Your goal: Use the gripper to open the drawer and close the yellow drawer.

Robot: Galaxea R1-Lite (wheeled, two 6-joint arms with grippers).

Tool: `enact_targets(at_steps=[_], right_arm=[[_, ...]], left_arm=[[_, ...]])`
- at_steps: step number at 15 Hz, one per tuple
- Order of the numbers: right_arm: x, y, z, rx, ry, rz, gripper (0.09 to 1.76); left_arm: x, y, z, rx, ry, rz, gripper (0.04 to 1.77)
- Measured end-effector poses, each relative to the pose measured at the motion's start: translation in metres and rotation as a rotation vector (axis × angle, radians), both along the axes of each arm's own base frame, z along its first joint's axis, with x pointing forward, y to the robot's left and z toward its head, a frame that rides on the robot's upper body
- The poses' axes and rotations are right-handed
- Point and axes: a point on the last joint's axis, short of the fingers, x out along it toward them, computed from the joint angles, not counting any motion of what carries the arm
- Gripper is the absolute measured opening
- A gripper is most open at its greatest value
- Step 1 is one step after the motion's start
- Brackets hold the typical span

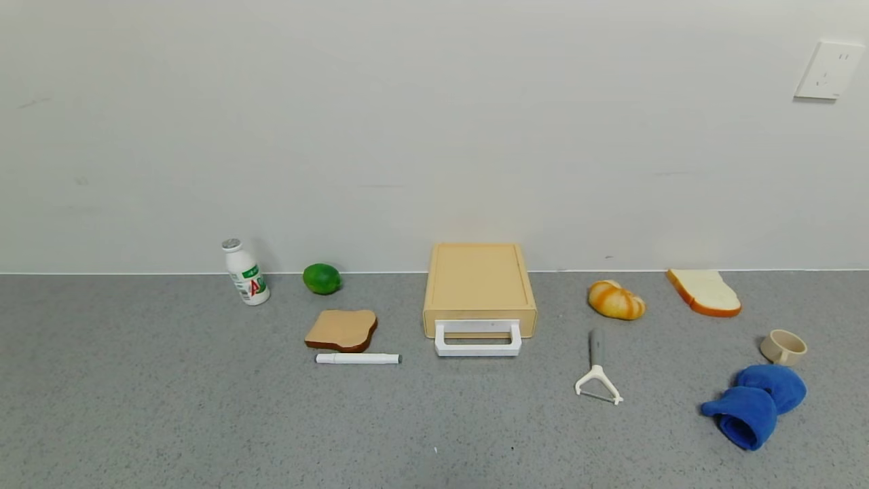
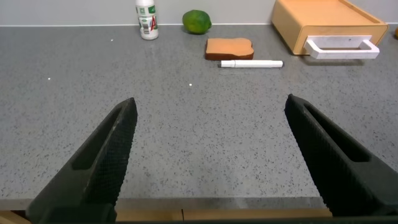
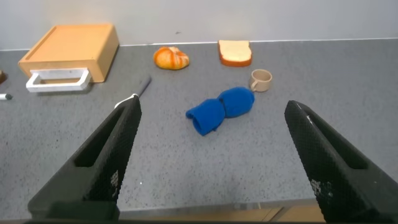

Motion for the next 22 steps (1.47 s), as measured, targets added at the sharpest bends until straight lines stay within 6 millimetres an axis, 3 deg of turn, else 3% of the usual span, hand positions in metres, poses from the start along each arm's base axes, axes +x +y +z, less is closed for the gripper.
enact_targets(at_steps=[6,15,22], right_arm=[[-0.006,0.0,-0.044,-0.007,-0.081,0.019,1.7],[0.02,0.0,-0.096,-0.112,-0.122,0.027,1.7],[0.023,0.001,-0.108,-0.034,-0.056,0.07,1.7]], left_arm=[[0.0,0.0,0.0,0.0,0.0,0.0,1.72],[0.0,0.0,0.0,-0.001,0.0,0.0,1.72],[0.0,0.0,0.0,0.0,0.0,0.0,1.72]])
